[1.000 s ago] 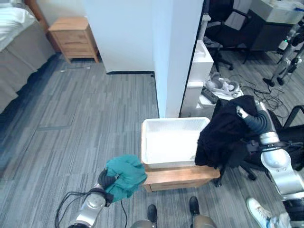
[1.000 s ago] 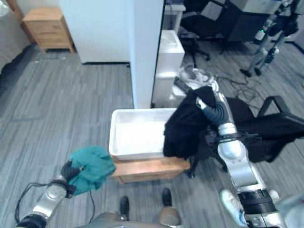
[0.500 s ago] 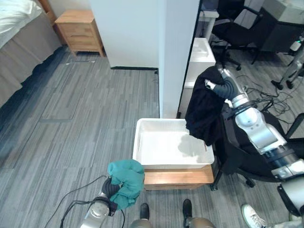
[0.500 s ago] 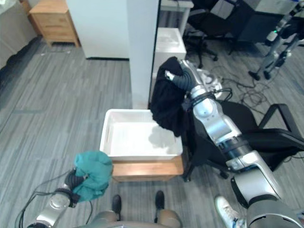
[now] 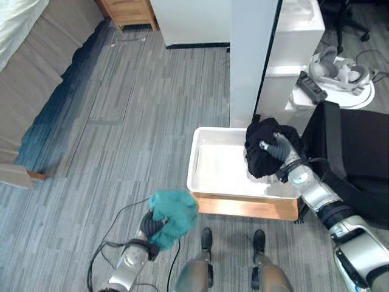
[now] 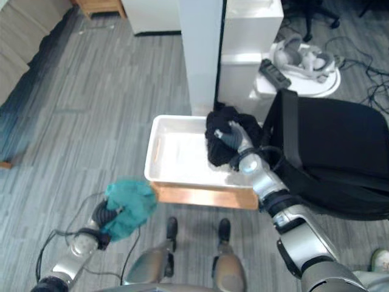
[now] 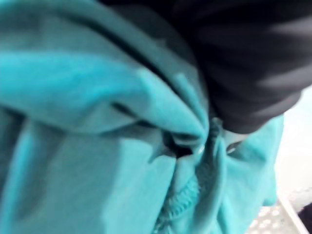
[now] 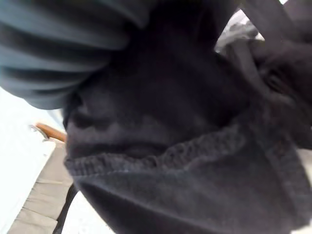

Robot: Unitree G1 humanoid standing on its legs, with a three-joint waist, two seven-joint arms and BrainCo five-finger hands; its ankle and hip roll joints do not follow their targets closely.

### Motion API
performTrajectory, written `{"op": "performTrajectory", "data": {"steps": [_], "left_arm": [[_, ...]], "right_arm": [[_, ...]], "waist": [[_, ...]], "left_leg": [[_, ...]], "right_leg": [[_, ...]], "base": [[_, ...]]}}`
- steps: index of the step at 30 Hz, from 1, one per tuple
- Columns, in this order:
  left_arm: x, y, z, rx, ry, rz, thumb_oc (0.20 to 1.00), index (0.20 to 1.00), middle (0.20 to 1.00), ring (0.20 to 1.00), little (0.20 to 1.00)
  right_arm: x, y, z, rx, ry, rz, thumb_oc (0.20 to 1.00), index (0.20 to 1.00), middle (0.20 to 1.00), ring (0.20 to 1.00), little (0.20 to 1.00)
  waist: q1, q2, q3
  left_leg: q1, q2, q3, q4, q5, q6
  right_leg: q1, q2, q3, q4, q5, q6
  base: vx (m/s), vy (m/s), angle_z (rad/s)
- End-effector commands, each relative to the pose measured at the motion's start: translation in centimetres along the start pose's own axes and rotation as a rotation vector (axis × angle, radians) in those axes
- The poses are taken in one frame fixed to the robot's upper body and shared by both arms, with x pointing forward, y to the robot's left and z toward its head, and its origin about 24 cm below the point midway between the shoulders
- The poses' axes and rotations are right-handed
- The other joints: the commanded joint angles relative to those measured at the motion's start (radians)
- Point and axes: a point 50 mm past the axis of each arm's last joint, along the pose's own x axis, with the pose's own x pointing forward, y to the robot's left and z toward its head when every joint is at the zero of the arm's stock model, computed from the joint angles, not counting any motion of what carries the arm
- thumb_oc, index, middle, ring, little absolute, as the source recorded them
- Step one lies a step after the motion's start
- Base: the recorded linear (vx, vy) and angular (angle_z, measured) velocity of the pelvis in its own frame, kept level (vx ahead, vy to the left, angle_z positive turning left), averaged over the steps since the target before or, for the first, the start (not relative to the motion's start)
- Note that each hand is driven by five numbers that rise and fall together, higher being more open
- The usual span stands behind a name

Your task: Tidy up the quilt and then pick up the clothes from the bed and put them into the laundry hamper.

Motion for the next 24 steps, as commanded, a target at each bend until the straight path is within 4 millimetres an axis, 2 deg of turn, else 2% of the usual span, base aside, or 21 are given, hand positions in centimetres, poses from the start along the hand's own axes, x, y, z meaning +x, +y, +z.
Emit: {"op": "performTrajectory", "data": {"steps": [1, 2, 3, 6, 7, 9, 10, 12, 13, 14, 15, 18, 20, 21, 22, 23, 24], "left_arm": [[2.0, 4.5, 8.1, 0.009, -0.391, 0.142, 0.200, 0.200, 0.200, 0.200, 0.200], [2.0, 5.4, 9.7, 0.014, -0.457, 0.165, 0.200, 0.200, 0.200, 0.200, 0.200], [2.0, 5.4, 9.7, 0.014, -0.457, 0.165, 0.200, 0.200, 0.200, 0.200, 0.200], [1.5, 7.2, 14.0, 0.029, -0.640, 0.220, 0.200, 0.200, 0.200, 0.200, 0.200], [1.5, 7.2, 14.0, 0.029, -0.640, 0.220, 0.200, 0.200, 0.200, 0.200, 0.200], [1.6, 7.6, 15.4, 0.039, -0.687, 0.240, 0.200, 0.200, 0.200, 0.200, 0.200], [1.8, 7.8, 16.7, 0.065, -0.727, 0.255, 0.200, 0.200, 0.200, 0.200, 0.200], [2.5, 7.5, 18.0, 0.085, -0.748, 0.261, 0.200, 0.200, 0.200, 0.200, 0.200], [2.5, 7.5, 18.0, 0.085, -0.748, 0.261, 0.200, 0.200, 0.200, 0.200, 0.200], [3.3, 7.3, 18.2, 0.075, -0.725, 0.270, 0.200, 0.200, 0.200, 0.200, 0.200], [3.3, 7.2, 18.3, 0.074, -0.726, 0.268, 0.200, 0.200, 0.200, 0.200, 0.200], [4.4, 6.1, 17.9, 0.064, -0.674, 0.251, 0.200, 0.200, 0.200, 0.200, 0.200], [5.1, 5.4, 17.1, 0.087, -0.622, 0.231, 0.200, 0.200, 0.200, 0.200, 0.200], [5.9, 4.9, 16.6, 0.163, -0.575, 0.213, 0.200, 0.200, 0.200, 0.200, 0.200], [6.0, 4.8, 16.6, 0.164, -0.576, 0.211, 0.200, 0.200, 0.200, 0.200, 0.200], [6.6, 4.3, 15.9, 0.186, -0.531, 0.203, 0.200, 0.200, 0.200, 0.200, 0.200], [6.6, 4.2, 15.9, 0.186, -0.532, 0.201, 0.200, 0.200, 0.200, 0.200, 0.200]], "right_arm": [[2.1, -1.4, 3.7, -0.139, -0.125, -0.066, 0.200, 0.200, 0.200, 0.200, 0.200], [2.4, -1.5, 3.9, -0.176, -0.123, -0.070, 0.614, 0.614, 0.614, 0.614, 0.614], [2.4, -1.5, 3.9, -0.176, -0.123, -0.070, 1.000, 1.000, 1.000, 1.000, 1.000], [2.5, -0.7, 4.2, -0.246, -0.127, -0.069, 1.000, 1.000, 1.000, 1.000, 1.000], [2.5, -0.7, 4.2, -0.247, -0.127, -0.069, 1.000, 1.000, 1.000, 1.000, 1.000], [2.2, -0.3, 4.5, -0.269, -0.157, -0.062, 1.000, 1.000, 1.000, 1.000, 1.000], [1.6, -0.2, 4.7, -0.288, -0.195, -0.060, 1.000, 1.000, 1.000, 1.000, 1.000], [0.5, -0.5, 4.8, -0.287, -0.243, -0.087, 1.000, 1.000, 1.000, 1.000, 1.000], [0.5, -0.6, 4.8, -0.287, -0.243, -0.087, 1.000, 1.000, 1.000, 1.000, 1.000], [-0.3, -1.2, 4.9, -0.290, -0.276, -0.120, 1.000, 1.000, 1.000, 1.000, 1.000], [-0.4, -1.3, 4.8, -0.291, -0.273, -0.120, 1.000, 1.000, 1.000, 1.000, 1.000], [-2.0, -2.8, 4.9, -0.292, -0.324, -0.181, 1.000, 1.000, 1.000, 1.000, 1.000], [-3.2, -3.4, 4.6, -0.270, -0.339, -0.210, 1.000, 1.000, 1.000, 1.000, 1.000], [-4.4, -3.9, 4.1, -0.245, -0.349, -0.240, 1.000, 1.000, 1.000, 1.000, 1.000], [-4.5, -3.9, 4.0, -0.245, -0.347, -0.241, 1.000, 1.000, 1.000, 1.000, 1.000], [-5.6, -4.4, 3.5, -0.222, -0.349, -0.275, 1.000, 1.000, 1.000, 1.000, 1.000], [-5.7, -4.5, 3.4, -0.222, -0.346, -0.275, 1.000, 1.000, 1.000, 1.000, 1.000]], "waist": [[0.025, 0.004, 0.014], [0.023, 0.009, 0.013], [0.023, 0.009, 0.013], [0.007, 0.011, 0.005], [0.007, 0.011, 0.006], [-0.010, 0.003, 0.000], [-0.030, -0.008, -0.005], [-0.063, -0.031, -0.018], [-0.062, -0.031, -0.018], [-0.089, -0.047, -0.025], [-0.087, -0.046, -0.025], [-0.129, -0.066, -0.035], [-0.153, -0.075, -0.040], [-0.189, -0.084, -0.043], [-0.185, -0.084, -0.043], [-0.216, -0.090, -0.042], [-0.213, -0.089, -0.043]], "left_leg": [[0.036, 0.016, 0.068, -0.001, -0.029, -0.074], [0.033, 0.014, 0.069, -0.001, -0.028, -0.075], [0.033, 0.014, 0.069, -0.001, -0.028, -0.075], [0.041, 0.019, 0.082, -0.001, -0.030, -0.079], [0.042, 0.020, 0.083, -0.001, -0.030, -0.080], [0.054, 0.025, 0.091, -0.001, -0.034, -0.081], [0.071, 0.030, 0.102, -0.001, -0.039, -0.082], [0.097, 0.038, 0.120, -0.001, -0.052, -0.080], [0.098, 0.038, 0.120, -0.001, -0.052, -0.080], [0.112, 0.043, 0.135, -0.001, -0.058, -0.079], [0.113, 0.043, 0.136, -0.001, -0.059, -0.079], [0.138, 0.051, 0.171, -0.001, -0.072, -0.076], [0.152, 0.057, 0.196, -0.001, -0.079, -0.074], [0.165, 0.062, 0.224, -0.001, -0.085, -0.072], [0.166, 0.062, 0.226, -0.001, -0.086, -0.072], [0.171, 0.065, 0.247, -0.001, -0.090, -0.071], [0.171, 0.065, 0.248, -0.001, -0.090, -0.071]], "right_leg": [[0.023, -0.063, 0.007, -0.004, -0.066, 0.096], [0.019, -0.064, 0.008, -0.004, -0.066, 0.097], [0.019, -0.064, 0.008, -0.004, -0.066, 0.097], [0.024, -0.060, 0.016, -0.004, -0.070, 0.099], [0.024, -0.060, 0.017, -0.004, -0.070, 0.099], [0.031, -0.059, 0.021, -0.004, -0.073, 0.099], [0.043, -0.058, 0.027, -0.004, -0.075, 0.100], [0.057, -0.057, 0.038, -0.004, -0.077, 0.101], [0.057, -0.057, 0.038, -0.004, -0.077, 0.101], [0.060, -0.055, 0.047, -0.004, -0.076, 0.102], [0.061, -0.055, 0.048, -0.004, -0.077, 0.102], [0.061, -0.049, 0.074, -0.004, -0.075, 0.105], [0.059, -0.045, 0.094, -0.004, -0.074, 0.106], [0.052, -0.040, 0.115, -0.004, -0.070, 0.109], [0.052, -0.040, 0.116, -0.004, -0.070, 0.109], [0.042, -0.036, 0.136, -0.004, -0.064, 0.112], [0.042, -0.036, 0.137, -0.004, -0.064, 0.113]], "base": [[-0.03, 0.021, 0.03], [0.00, 0.000, 0.00], [-0.01, 0.017, 0.03], [0.00, 0.004, 0.01], [0.00, 0.000, 0.00], [0.00, 0.000, 0.00], [0.00, 0.000, 0.00], [0.03, -0.023, -0.10], [0.03, -0.036, -0.23], [0.01, -0.017, -0.23], [0.02, -0.025, -0.33], [0.01, -0.016, -0.36], [0.01, -0.007, -0.46], [0.01, -0.007, -0.48], [-0.01, -0.010, -0.39], [-0.01, -0.003, -0.39], [-0.02, -0.010, -0.43]]}}
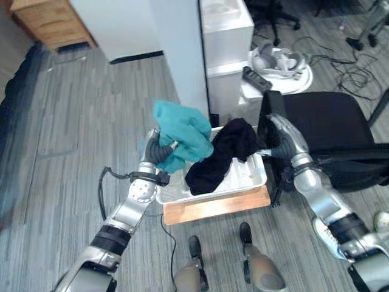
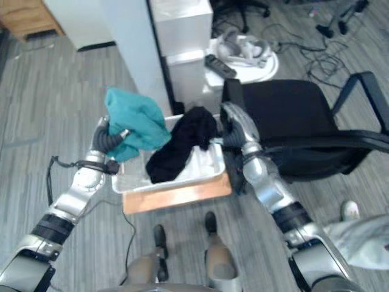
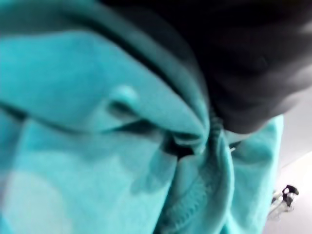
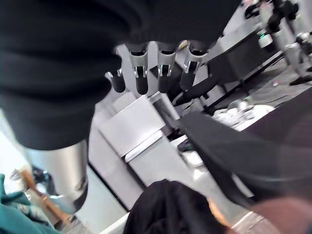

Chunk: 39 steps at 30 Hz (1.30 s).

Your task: Tidy up the quilt and then pick up the clothes from the bed and put them into the laundry hamper.

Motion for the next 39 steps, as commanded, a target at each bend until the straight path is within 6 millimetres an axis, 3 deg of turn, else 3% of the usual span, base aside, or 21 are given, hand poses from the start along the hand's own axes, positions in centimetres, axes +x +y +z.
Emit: {"op": "performTrajectory", "data": {"steps": [1, 4, 6, 10, 11, 18, 19, 21, 30, 33, 34, 35, 37, 39], "left_arm": [[2.0, -1.0, 1.0, 0.063, -0.039, -0.004, 0.200, 0.200, 0.200, 0.200, 0.200], [2.6, -2.0, -0.4, 0.121, 0.049, -0.030, 0.200, 0.200, 0.200, 0.200, 0.200], [2.7, -2.5, -0.9, 0.133, 0.081, -0.042, 0.200, 0.200, 0.200, 0.200, 0.200], [2.6, -2.9, -4.0, 0.184, 0.262, -0.059, 0.200, 0.200, 0.200, 0.200, 0.200], [2.2, -2.9, -4.8, 0.169, 0.315, -0.054, 1.000, 1.000, 1.000, 1.000, 1.000], [1.5, -1.3, -5.8, 0.106, 0.360, 0.078, 1.000, 1.000, 1.000, 1.000, 1.000], [0.4, -0.5, -6.5, 0.059, 0.375, 0.144, 1.000, 1.000, 1.000, 1.000, 1.000], [-0.1, -0.1, -6.8, 0.043, 0.381, 0.168, 1.000, 1.000, 1.000, 1.000, 1.000], [-4.9, 5.6, -9.0, -0.065, 0.401, 0.389, 1.000, 1.000, 1.000, 1.000, 1.000], [-6.6, 5.4, -10.0, -0.180, 0.452, 0.403, 1.000, 1.000, 1.000, 1.000, 1.000], [-8.3, 4.2, -11.2, -0.271, 0.526, 0.390, 1.000, 1.000, 1.000, 1.000, 1.000], [-8.3, 4.2, -11.2, -0.272, 0.527, 0.390, 1.000, 1.000, 1.000, 1.000, 1.000], [-10.9, 2.2, -13.4, -0.325, 0.670, 0.312, 1.000, 1.000, 1.000, 1.000, 1.000], [-13.9, 0.8, -15.0, -0.267, 0.788, 0.182, 1.000, 1.000, 1.000, 1.000, 1.000]], "right_arm": [[-1.4, -1.3, 0.3, 0.000, -0.067, -0.070, 1.000, 1.000, 1.000, 1.000, 1.000], [-3.8, -1.5, -0.8, 0.021, -0.024, -0.069, 1.000, 1.000, 1.000, 1.000, 1.000], [-4.4, -1.3, -1.2, 0.033, 0.000, -0.062, 1.000, 1.000, 1.000, 1.000, 1.000], [-7.1, 0.5, -3.8, 0.066, 0.148, 0.003, 1.000, 1.000, 1.000, 1.000, 1.000], [-7.6, 0.9, -4.3, 0.069, 0.179, 0.016, 1.000, 1.000, 1.000, 1.000, 1.000], [-10.7, 3.1, -7.2, 0.073, 0.354, 0.091, 1.000, 1.000, 1.000, 1.000, 1.000], [-12.0, 3.5, -8.1, 0.064, 0.415, 0.112, 1.000, 1.000, 1.000, 1.000, 1.000], [-12.4, 3.7, -8.4, 0.063, 0.433, 0.122, 1.000, 1.000, 1.000, 1.000, 1.000], [-16.4, 6.5, -11.6, 0.069, 0.667, 0.278, 1.000, 1.000, 1.000, 1.000, 1.000], [-18.1, 7.8, -12.6, 0.091, 0.779, 0.336, 1.000, 1.000, 1.000, 1.000, 1.000], [-19.3, 8.7, -13.1, 0.129, 0.857, 0.371, 1.000, 1.000, 1.000, 1.000, 1.000], [-19.3, 8.8, -13.1, 0.129, 0.856, 0.371, 1.000, 1.000, 1.000, 1.000, 1.000], [-20.7, 10.1, -13.5, 0.174, 0.948, 0.433, 1.000, 1.000, 1.000, 1.000, 1.000], [-21.2, 11.0, -13.7, 0.210, 0.999, 0.475, 1.000, 1.000, 1.000, 1.000, 1.000]], "waist": [[-0.033, -0.022, -0.071], [-0.088, -0.027, -0.051], [-0.096, -0.027, -0.045], [-0.142, -0.023, -0.020], [-0.147, -0.020, -0.015], [-0.148, -0.015, -0.020], [-0.136, -0.014, -0.033], [-0.131, -0.014, -0.039], [-0.048, -0.017, -0.107], [-0.023, -0.020, -0.125], [-0.006, -0.021, -0.134], [-0.007, -0.021, -0.133], [0.011, -0.021, -0.145], [0.020, -0.020, -0.156]], "left_leg": [[0.062, 0.041, 0.086, 0.001, -0.061, -0.053], [0.059, 0.043, 0.124, 0.001, -0.060, -0.053], [0.056, 0.042, 0.134, 0.001, -0.059, -0.052], [0.042, 0.040, 0.169, 0.001, -0.054, -0.051], [0.043, 0.039, 0.171, 0.001, -0.057, -0.051], [0.053, 0.043, 0.173, 0.001, -0.057, -0.055], [0.062, 0.047, 0.167, 0.001, -0.058, -0.057], [0.067, 0.048, 0.166, 0.001, -0.059, -0.058], [0.121, 0.054, 0.113, 0.001, -0.070, -0.064], [0.130, 0.053, 0.085, 0.001, -0.068, -0.063], [0.134, 0.053, 0.072, 0.001, -0.067, -0.061], [0.135, 0.053, 0.071, 0.001, -0.067, -0.061], [0.140, 0.052, 0.054, 0.001, -0.067, -0.059], [0.146, 0.050, 0.047, 0.001, -0.069, -0.057]], "right_leg": [[0.010, -0.063, 0.002, -0.004, -0.068, 0.111], [-0.025, -0.055, 0.039, -0.004, -0.052, 0.118], [-0.035, -0.054, 0.047, -0.004, -0.048, 0.120], [-0.075, -0.051, 0.074, -0.004, -0.030, 0.128], [-0.076, -0.052, 0.075, -0.004, -0.033, 0.130], [-0.067, -0.054, 0.067, -0.002, -0.035, 0.123], [-0.055, -0.055, 0.056, -0.001, -0.043, 0.117], [-0.047, -0.056, 0.051, -0.001, -0.046, 0.115], [0.057, -0.056, -0.007, -0.004, -0.082, 0.096], [0.084, -0.056, -0.026, -0.004, -0.091, 0.089], [0.099, -0.056, -0.038, -0.004, -0.095, 0.085], [0.100, -0.056, -0.039, -0.004, -0.095, 0.085], [0.114, -0.056, -0.049, -0.004, -0.098, 0.081], [0.127, -0.058, -0.055, -0.004, -0.100, 0.080]], "base": [[-0.02, -0.002, -0.38], [-0.05, 0.008, -0.32], [-0.05, 0.005, -0.38], [-0.04, 0.016, -0.32], [-0.02, 0.016, -0.35], [0.01, -0.009, -0.15], [0.02, -0.037, 0.08], [0.03, -0.027, 0.09], [0.07, -0.031, 0.20], [0.05, -0.016, 0.30], [0.04, 0.000, 0.41], [0.03, 0.009, 0.31], [0.02, 0.024, 0.24], [0.03, 0.052, 0.20]]}}
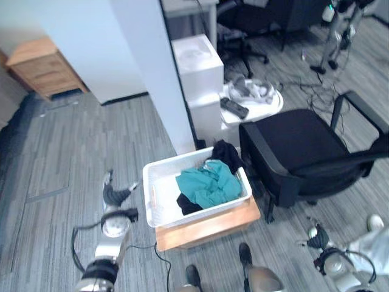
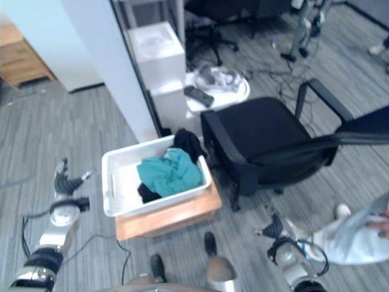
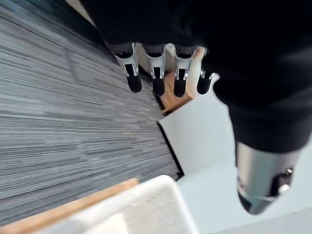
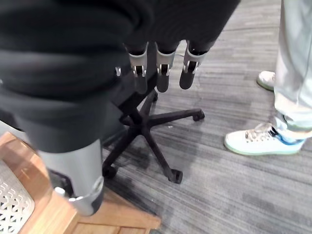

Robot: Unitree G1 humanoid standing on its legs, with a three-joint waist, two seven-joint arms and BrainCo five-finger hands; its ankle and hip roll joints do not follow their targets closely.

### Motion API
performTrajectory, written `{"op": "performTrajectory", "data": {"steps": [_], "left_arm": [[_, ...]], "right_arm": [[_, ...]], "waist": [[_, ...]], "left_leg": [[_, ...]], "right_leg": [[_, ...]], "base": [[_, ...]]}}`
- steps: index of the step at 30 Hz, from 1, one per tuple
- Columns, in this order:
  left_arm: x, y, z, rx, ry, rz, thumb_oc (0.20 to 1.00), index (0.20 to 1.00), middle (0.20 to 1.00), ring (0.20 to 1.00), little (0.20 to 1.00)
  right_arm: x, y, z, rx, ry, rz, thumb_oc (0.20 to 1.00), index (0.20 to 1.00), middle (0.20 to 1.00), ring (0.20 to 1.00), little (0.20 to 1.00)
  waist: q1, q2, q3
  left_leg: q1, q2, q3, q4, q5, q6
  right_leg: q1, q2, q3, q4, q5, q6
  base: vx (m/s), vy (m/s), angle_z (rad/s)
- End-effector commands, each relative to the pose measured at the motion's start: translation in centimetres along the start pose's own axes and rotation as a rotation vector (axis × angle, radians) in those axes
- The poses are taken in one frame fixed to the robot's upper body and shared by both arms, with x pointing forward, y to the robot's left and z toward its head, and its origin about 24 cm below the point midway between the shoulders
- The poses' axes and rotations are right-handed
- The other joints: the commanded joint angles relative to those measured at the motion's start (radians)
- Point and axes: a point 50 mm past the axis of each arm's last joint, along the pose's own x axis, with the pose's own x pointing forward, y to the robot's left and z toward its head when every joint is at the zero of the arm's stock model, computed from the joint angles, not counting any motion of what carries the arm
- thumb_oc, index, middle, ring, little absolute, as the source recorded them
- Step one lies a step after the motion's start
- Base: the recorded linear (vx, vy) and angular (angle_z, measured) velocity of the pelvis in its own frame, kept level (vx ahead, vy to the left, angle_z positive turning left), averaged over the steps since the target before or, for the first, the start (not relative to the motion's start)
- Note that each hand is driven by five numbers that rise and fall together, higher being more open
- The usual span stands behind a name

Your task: Tidy up the quilt and then pick up the clothes from the bed and put them into the laundry hamper.

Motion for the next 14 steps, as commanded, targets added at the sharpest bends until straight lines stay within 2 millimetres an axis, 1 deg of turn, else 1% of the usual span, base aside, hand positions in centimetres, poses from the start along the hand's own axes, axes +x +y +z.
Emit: {"op": "performTrajectory", "data": {"steps": [1, 2, 3, 4, 5, 6, 7, 8, 9, 10, 11, 14], "left_arm": [[-0.6, 0.8, -3.1, 0.184, 0.117, -0.115, 1.000, 1.000, 1.000, 1.000, 1.000], [-1.1, 0.7, -4.3, 0.244, 0.165, -0.141, 1.000, 1.000, 1.000, 1.000, 1.000], [-2.4, 0.3, -6.9, 0.355, 0.263, -0.192, 1.000, 1.000, 1.000, 1.000, 1.000], [-2.4, 0.3, -6.9, 0.356, 0.263, -0.192, 1.000, 1.000, 1.000, 1.000, 1.000], [-4.2, -0.2, -9.7, 0.390, 0.382, -0.234, 1.000, 1.000, 1.000, 1.000, 1.000], [-4.2, -0.2, -9.7, 0.390, 0.382, -0.234, 1.000, 1.000, 1.000, 1.000, 1.000], [-5.8, -0.6, -11.8, 0.406, 0.484, -0.252, 1.000, 1.000, 1.000, 1.000, 1.000], [-5.8, -0.6, -11.8, 0.406, 0.484, -0.252, 1.000, 1.000, 1.000, 1.000, 1.000], [-6.5, -0.9, -12.6, 0.418, 0.526, -0.263, 1.000, 1.000, 1.000, 1.000, 1.000], [-7.7, -1.4, -13.8, 0.424, 0.589, -0.280, 1.000, 1.000, 1.000, 1.000, 1.000], [-7.7, -1.4, -13.8, 0.424, 0.589, -0.280, 1.000, 1.000, 1.000, 1.000, 1.000], [-9.0, -1.6, -15.0, 0.447, 0.659, -0.301, 1.000, 1.000, 1.000, 1.000, 1.000]], "right_arm": [[0.5, 1.0, 0.0, 0.069, 0.049, 0.072, 1.000, 1.000, 1.000, 1.000, 1.000], [0.4, 1.5, -0.2, 0.072, 0.065, 0.093, 1.000, 1.000, 1.000, 1.000, 1.000], [0.2, 2.9, -0.8, 0.059, 0.108, 0.149, 1.000, 1.000, 1.000, 1.000, 1.000], [0.2, 2.9, -0.8, 0.060, 0.108, 0.149, 1.000, 1.000, 1.000, 1.000, 1.000], [-0.2, 4.2, -1.6, 0.050, 0.161, 0.191, 1.000, 1.000, 1.000, 1.000, 1.000], [-0.2, 4.2, -1.6, 0.050, 0.160, 0.191, 1.000, 1.000, 1.000, 1.000, 1.000], [-0.6, 5.0, -2.1, 0.053, 0.200, 0.219, 1.000, 1.000, 1.000, 1.000, 1.000], [-0.6, 5.0, -2.1, 0.053, 0.200, 0.218, 1.000, 1.000, 1.000, 1.000, 1.000], [-0.8, 5.7, -2.3, 0.059, 0.219, 0.236, 1.000, 1.000, 1.000, 1.000, 1.000], [-1.0, 6.2, -2.3, 0.065, 0.234, 0.250, 1.000, 1.000, 1.000, 1.000, 1.000], [-1.0, 6.2, -2.3, 0.065, 0.234, 0.250, 1.000, 1.000, 1.000, 1.000, 1.000], [-0.9, 6.9, -1.6, 0.051, 0.215, 0.276, 1.000, 1.000, 1.000, 1.000, 1.000]], "waist": [[0.022, -0.023, -0.023], [0.027, -0.024, -0.030], [0.037, -0.027, -0.041], [0.036, -0.027, -0.041], [0.046, -0.030, -0.052], [0.046, -0.030, -0.052], [0.053, -0.033, -0.061], [0.053, -0.033, -0.061], [0.057, -0.034, -0.066], [0.062, -0.036, -0.073], [0.062, -0.036, -0.073], [0.072, -0.038, -0.085]], "left_leg": [[0.071, 0.023, 0.032, 0.002, -0.033, -0.057], [0.074, 0.023, 0.029, 0.002, -0.034, -0.057], [0.079, 0.022, 0.021, 0.002, -0.036, -0.056], [0.079, 0.021, 0.020, 0.002, -0.036, -0.056], [0.080, 0.019, 0.012, 0.002, -0.038, -0.054], [0.080, 0.019, 0.011, 0.002, -0.038, -0.054], [0.082, 0.019, 0.001, 0.002, -0.040, -0.052], [0.082, 0.019, 0.000, 0.002, -0.040, -0.052], [0.084, 0.017, -0.005, 0.002, -0.041, -0.050], [0.084, 0.016, -0.013, 0.002, -0.041, -0.049], [0.083, 0.016, -0.013, 0.002, -0.041, -0.049], [0.085, 0.014, -0.021, 0.002, -0.041, -0.047]], "right_leg": [[0.054, -0.070, -0.011, -0.004, -0.085, 0.116], [0.059, -0.070, -0.015, -0.004, -0.087, 0.116], [0.070, -0.071, -0.021, -0.004, -0.091, 0.114], [0.071, -0.071, -0.022, -0.004, -0.091, 0.114], [0.077, -0.071, -0.029, -0.004, -0.094, 0.113], [0.077, -0.071, -0.029, -0.004, -0.094, 0.113], [0.084, -0.072, -0.035, -0.004, -0.098, 0.112], [0.084, -0.073, -0.035, -0.004, -0.098, 0.112], [0.089, -0.073, -0.038, -0.004, -0.100, 0.111], [0.093, -0.074, -0.044, -0.004, -0.103, 0.109], [0.093, -0.074, -0.044, -0.004, -0.103, 0.109], [0.099, -0.075, -0.049, -0.004, -0.105, 0.107]], "base": [[0.05, 0.056, 0.11], [0.04, 0.057, 0.12], [0.03, 0.034, 0.08], [0.02, 0.042, 0.19], [0.00, 0.017, 0.16], [0.01, 0.030, 0.15], [0.01, 0.013, 0.12], [0.02, 0.018, 0.18], [0.01, 0.014, 0.21], [0.01, 0.014, 0.15], [0.01, 0.011, 0.09], [0.01, 0.006, 0.04]]}}
